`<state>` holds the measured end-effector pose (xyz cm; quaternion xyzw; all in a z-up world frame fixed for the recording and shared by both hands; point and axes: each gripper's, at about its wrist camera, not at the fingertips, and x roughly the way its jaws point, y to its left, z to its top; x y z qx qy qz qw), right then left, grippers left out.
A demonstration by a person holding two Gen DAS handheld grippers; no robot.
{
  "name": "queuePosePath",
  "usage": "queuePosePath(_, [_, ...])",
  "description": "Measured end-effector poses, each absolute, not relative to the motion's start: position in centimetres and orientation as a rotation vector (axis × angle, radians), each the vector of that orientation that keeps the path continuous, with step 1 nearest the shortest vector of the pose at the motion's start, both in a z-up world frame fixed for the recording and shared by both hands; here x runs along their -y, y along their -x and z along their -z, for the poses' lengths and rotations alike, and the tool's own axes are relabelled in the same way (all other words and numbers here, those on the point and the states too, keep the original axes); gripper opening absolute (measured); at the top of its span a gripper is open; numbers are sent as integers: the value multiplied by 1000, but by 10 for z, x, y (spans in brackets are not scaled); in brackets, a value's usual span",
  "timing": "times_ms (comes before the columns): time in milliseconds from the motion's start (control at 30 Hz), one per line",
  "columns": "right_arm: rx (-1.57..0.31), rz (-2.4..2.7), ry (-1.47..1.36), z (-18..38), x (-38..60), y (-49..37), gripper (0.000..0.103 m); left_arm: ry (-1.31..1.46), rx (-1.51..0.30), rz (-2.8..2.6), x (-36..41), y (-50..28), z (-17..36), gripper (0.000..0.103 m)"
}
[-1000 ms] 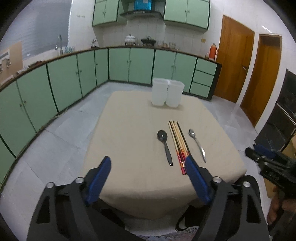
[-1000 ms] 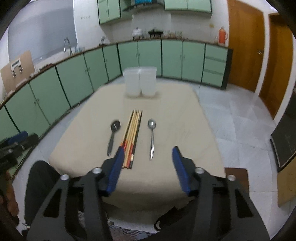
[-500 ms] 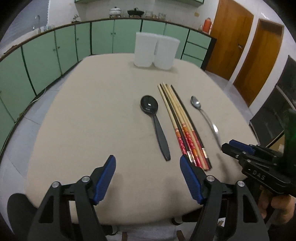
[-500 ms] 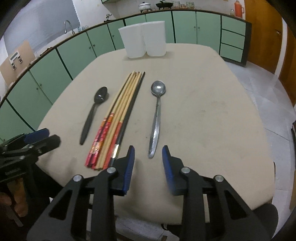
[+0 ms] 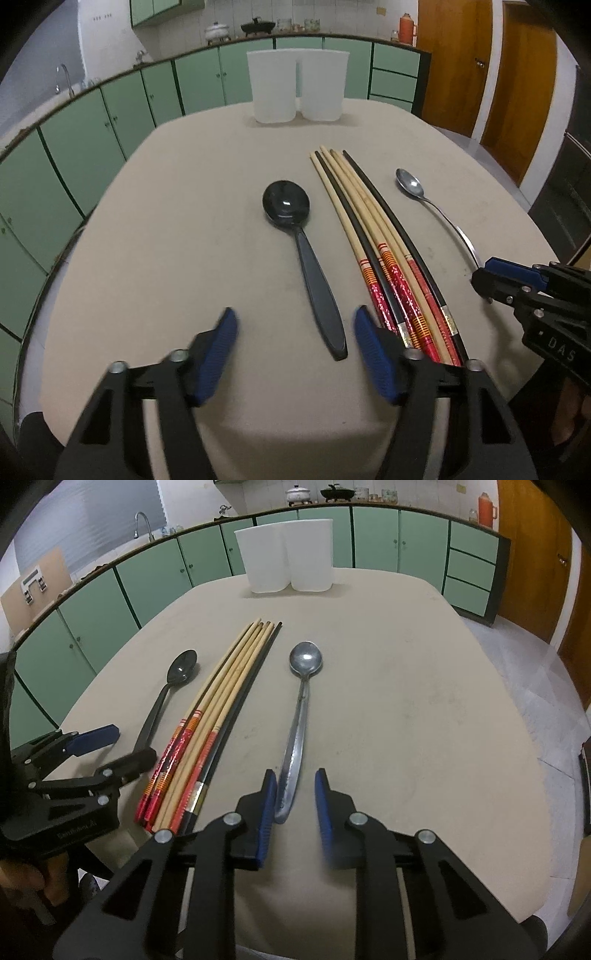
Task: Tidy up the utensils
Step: 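Grasp the black spoon handle with the left gripper while the right gripper grasps the metal spoon, then lift and carry both spoons over the white utensil holder with both grippers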
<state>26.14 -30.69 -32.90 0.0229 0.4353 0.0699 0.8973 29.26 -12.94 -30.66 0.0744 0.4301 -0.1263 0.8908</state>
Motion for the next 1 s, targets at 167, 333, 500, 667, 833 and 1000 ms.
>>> queuePosePath(167, [-897,-141,-31,328,303,-258,23,-137,-887,267,129,-291,305,30])
queuePosePath(333, [-878,-136,-32,330,301,-257,21,-142,-870,266,131,-292,307,30])
queuePosePath(500, [-881,-136,-60,326,305,-257,9,-74,-891,281,124,-297,303,13])
queuePosePath(667, [-848,-146,-68,304,305,-255,9,-23,-908,276,114,-302,290,13])
queuePosePath(833, [-797,-157,-82,275,308,-256,9,-11,-864,285,109,-303,268,13])
queuePosePath(1000, [-755,-170,-77,250,308,-266,9,-32,-803,295,109,-304,247,13])
